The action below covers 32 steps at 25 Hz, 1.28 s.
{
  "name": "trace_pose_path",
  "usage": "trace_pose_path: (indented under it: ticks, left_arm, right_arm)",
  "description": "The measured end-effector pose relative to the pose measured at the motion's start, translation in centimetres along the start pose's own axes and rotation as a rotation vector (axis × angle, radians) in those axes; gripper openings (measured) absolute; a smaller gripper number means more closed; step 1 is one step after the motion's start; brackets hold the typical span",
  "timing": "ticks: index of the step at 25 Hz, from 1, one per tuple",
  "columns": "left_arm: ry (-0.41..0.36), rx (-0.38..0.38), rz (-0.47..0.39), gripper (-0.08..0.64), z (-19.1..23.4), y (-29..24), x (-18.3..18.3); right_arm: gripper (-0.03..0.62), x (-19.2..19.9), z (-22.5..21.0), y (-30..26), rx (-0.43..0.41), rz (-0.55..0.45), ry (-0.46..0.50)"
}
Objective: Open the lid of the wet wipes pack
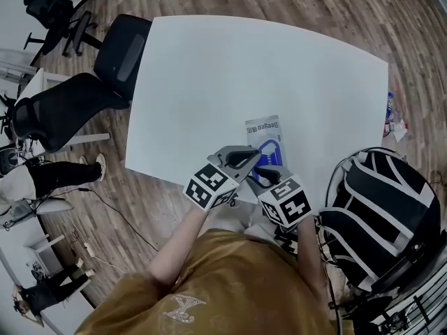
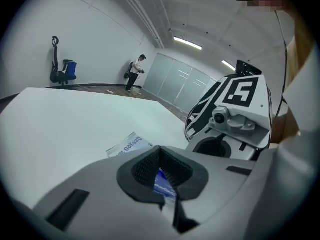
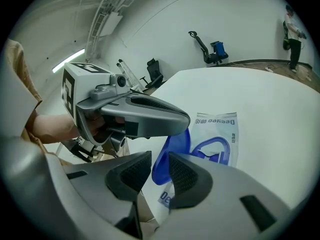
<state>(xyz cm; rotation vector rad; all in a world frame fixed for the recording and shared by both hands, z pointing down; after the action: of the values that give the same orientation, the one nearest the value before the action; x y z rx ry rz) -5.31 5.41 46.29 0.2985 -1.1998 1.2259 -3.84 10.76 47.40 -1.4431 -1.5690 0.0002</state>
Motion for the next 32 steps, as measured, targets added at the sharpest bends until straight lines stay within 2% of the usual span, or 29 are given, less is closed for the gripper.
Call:
trace_pose_path:
  ticks: [6,12,16,20,23,27,29,32]
  left_arm:
    - [0.016,-0.012,-0.012,0.004,0.4,0.3,0.1]
    - [0.026,-0.009,-0.02,0.004,0.2,0.4,0.2]
    - [0.013,-0.006,-0.014,0.005,0.1,0.2,0.0]
    - [-0.08,0.019,0.016,0.004,-0.8,0.0,-0.9]
    - [-0.202,0.051,0.086,0.004,-2.1,-0.8,-0.4]
    - [-0.304,0.068,0.181,0.005,-3.1,-1.5,1.2]
    - [-0.333,0.06,0.203,0.003,-3.4,-1.3,1.9]
    - [-0.321,0.044,0.182,0.003,-3.3,-1.0,2.4]
  right_arm:
    - [0.106,0.2,-0.2,0.3,0.031,-0.045,-0.002]
    - [0.106,0.3,-1.2,1.8,0.121,-0.138,-0.006]
    - [0.106,0.5,-1.1,1.2,0.111,-0.114,-0.001]
    - [0.106,0.5,-1.1,1.0,0.108,-0.104,0.025]
    - [0.106,0.8,-1.0,1.0,0.106,-0.099,0.017]
    - [0.106,0.9,-0.3,0.8,0.096,-0.089,0.028]
    - [0.106,1.2,0.0,0.7,0.091,-0.076,0.045]
    - [0.106,1.5,-0.2,1.0,0.104,-0.095,0.035]
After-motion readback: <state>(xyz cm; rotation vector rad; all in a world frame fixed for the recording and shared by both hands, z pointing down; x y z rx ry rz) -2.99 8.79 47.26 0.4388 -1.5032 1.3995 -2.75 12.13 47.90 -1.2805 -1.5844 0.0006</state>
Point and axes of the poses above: the fingertips, and each gripper's own axes: y backward along the fingers, z to its left, x out of its underside, the point moved 3 cm from there along y, backward along the fingers, and after that the axes turned 14 degrees about -z, right-handed, at the moved point
